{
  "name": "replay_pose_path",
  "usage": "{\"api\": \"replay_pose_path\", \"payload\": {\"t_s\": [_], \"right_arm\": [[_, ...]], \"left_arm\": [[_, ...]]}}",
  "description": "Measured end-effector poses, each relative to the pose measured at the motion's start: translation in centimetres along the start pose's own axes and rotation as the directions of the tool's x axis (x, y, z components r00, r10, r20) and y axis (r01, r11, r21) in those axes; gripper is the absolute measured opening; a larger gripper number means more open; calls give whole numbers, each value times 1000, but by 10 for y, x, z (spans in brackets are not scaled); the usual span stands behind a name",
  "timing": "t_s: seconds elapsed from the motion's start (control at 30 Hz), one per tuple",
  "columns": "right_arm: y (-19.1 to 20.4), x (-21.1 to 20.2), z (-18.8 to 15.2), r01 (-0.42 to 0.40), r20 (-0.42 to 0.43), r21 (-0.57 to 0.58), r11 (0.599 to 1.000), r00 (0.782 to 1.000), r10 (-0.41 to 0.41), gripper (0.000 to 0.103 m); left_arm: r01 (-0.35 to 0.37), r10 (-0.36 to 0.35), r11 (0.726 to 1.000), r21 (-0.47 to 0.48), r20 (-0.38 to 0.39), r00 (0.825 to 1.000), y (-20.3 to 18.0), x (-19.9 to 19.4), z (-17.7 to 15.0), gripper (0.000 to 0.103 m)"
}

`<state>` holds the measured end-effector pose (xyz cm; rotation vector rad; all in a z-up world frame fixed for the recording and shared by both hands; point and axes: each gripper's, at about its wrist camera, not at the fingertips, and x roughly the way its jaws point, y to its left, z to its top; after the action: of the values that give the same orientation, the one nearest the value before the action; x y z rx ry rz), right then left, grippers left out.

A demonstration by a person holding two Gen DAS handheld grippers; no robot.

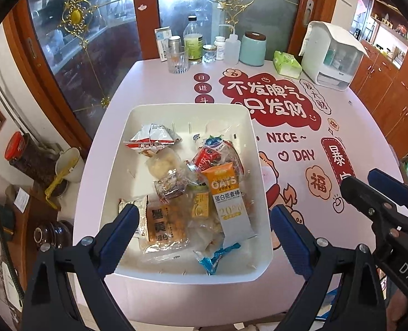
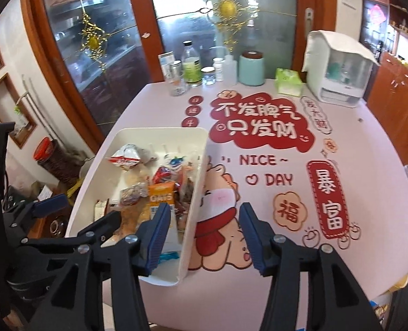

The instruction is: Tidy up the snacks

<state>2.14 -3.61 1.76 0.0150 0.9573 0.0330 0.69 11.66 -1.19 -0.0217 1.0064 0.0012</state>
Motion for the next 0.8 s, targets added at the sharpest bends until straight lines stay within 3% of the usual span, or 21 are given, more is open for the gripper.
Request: {"api": "replay_pose_path", "payload": {"t_s": [0.8], "right_arm": [[-2,-6,-11,33,0,37,999,999,-33,57]], "left_arm": [[-39,39,999,21,1,999,-4,-4,-10,96]]}}
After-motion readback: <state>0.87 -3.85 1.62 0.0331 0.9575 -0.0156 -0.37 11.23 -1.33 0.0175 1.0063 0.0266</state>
